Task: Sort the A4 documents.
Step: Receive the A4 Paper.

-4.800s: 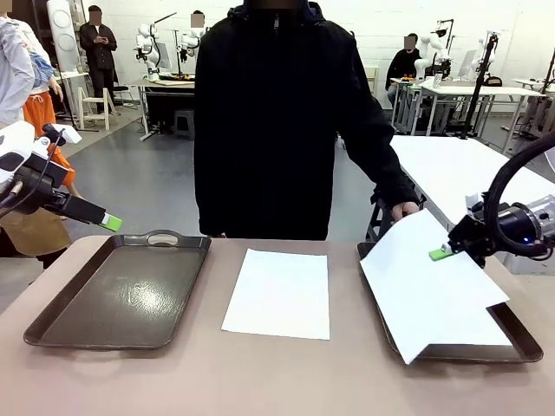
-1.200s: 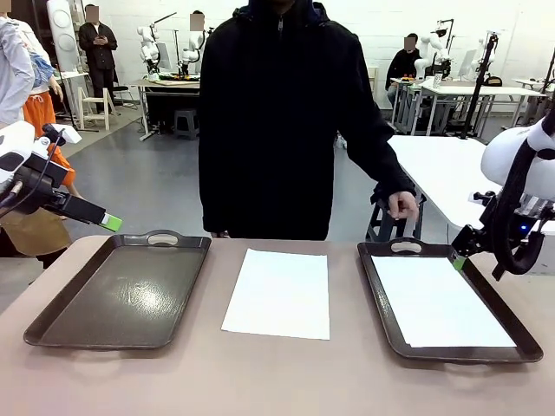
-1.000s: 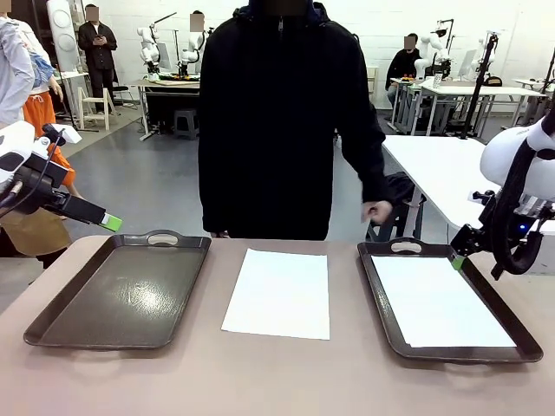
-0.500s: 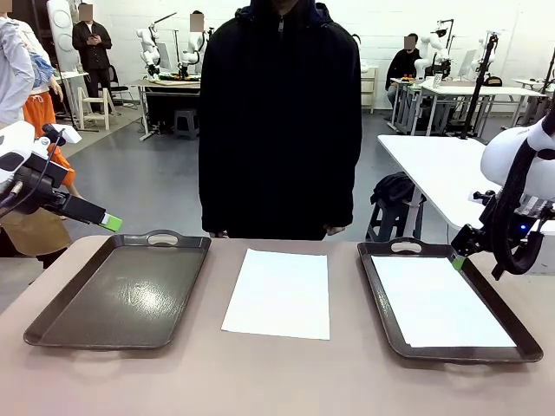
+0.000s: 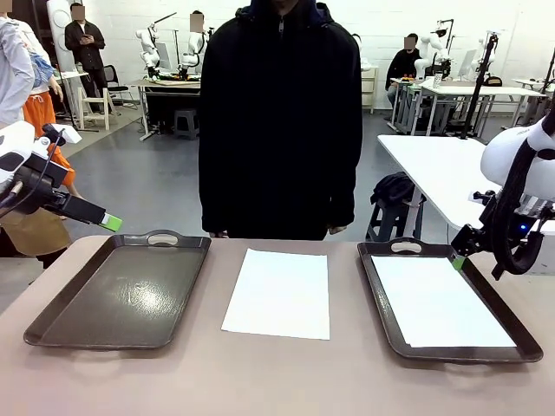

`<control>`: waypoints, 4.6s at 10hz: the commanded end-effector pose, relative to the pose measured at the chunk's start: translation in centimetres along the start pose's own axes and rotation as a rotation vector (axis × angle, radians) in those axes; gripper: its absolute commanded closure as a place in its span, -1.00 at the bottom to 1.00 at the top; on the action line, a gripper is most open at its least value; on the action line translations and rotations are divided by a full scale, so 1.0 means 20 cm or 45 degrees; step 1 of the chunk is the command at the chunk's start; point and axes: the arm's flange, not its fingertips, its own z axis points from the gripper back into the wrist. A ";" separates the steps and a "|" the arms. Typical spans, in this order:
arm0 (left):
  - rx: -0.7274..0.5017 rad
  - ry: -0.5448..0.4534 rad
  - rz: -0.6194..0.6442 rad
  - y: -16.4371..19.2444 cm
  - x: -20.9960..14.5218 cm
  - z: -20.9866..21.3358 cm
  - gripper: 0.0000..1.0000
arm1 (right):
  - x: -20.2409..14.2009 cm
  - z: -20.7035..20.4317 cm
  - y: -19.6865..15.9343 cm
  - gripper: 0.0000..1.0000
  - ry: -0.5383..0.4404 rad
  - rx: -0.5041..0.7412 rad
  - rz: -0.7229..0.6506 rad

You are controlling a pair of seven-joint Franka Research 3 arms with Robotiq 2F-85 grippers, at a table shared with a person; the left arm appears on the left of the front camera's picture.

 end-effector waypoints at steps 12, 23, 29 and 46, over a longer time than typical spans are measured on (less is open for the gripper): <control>-0.010 -0.007 -0.001 0.01 -0.01 0.00 -1.00 | -0.51 0.71 0.24 -1.00 -0.380 0.524 1.015; -0.010 -0.007 -0.001 0.01 -0.01 0.00 -1.00 | -0.58 0.72 0.25 -1.00 -0.532 0.563 0.941; -0.010 -0.007 -0.001 0.01 -0.01 0.00 -1.00 | -0.56 0.75 0.26 -1.00 -0.492 0.548 1.018; -0.010 -0.007 -0.001 0.01 -0.01 0.00 -1.00 | -0.56 0.75 0.26 -1.00 -0.492 0.548 1.018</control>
